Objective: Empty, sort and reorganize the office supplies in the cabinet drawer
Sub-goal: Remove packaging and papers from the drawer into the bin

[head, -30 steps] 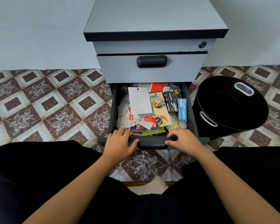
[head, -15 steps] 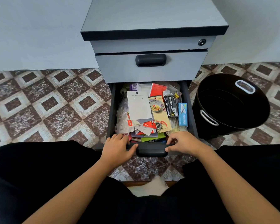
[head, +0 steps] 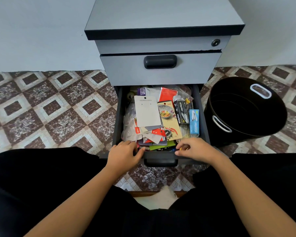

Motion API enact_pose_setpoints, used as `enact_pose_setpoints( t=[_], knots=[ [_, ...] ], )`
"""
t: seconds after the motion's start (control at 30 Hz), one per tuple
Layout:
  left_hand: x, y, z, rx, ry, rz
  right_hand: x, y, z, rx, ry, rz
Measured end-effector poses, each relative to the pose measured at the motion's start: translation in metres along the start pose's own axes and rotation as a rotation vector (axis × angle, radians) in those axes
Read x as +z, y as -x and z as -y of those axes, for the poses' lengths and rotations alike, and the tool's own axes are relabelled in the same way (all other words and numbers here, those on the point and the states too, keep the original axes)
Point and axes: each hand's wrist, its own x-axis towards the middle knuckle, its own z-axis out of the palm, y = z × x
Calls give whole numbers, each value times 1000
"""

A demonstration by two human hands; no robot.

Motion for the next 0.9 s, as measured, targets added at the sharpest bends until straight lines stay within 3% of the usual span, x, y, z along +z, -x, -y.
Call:
enact_pose_setpoints(
  t=[0.3,0.43,0.6,0.73,0.9],
  knots=[
    [-10,-51,-6,-248,372,-106,-1,-31,-2,171,-95,-650],
    [-10,-77,-6,-375,519,-105,4,-50,0,253,-204,-635],
    [-3,-104,-5,-546,693,21,14,-69,2,379,-277,-678],
    [4,-113,-2,-585,711,93,17,-76,5,403,-256,-738],
    [6,-114,0,-591,662,36,15,-84,5,449,-193,-689]
  ],
)
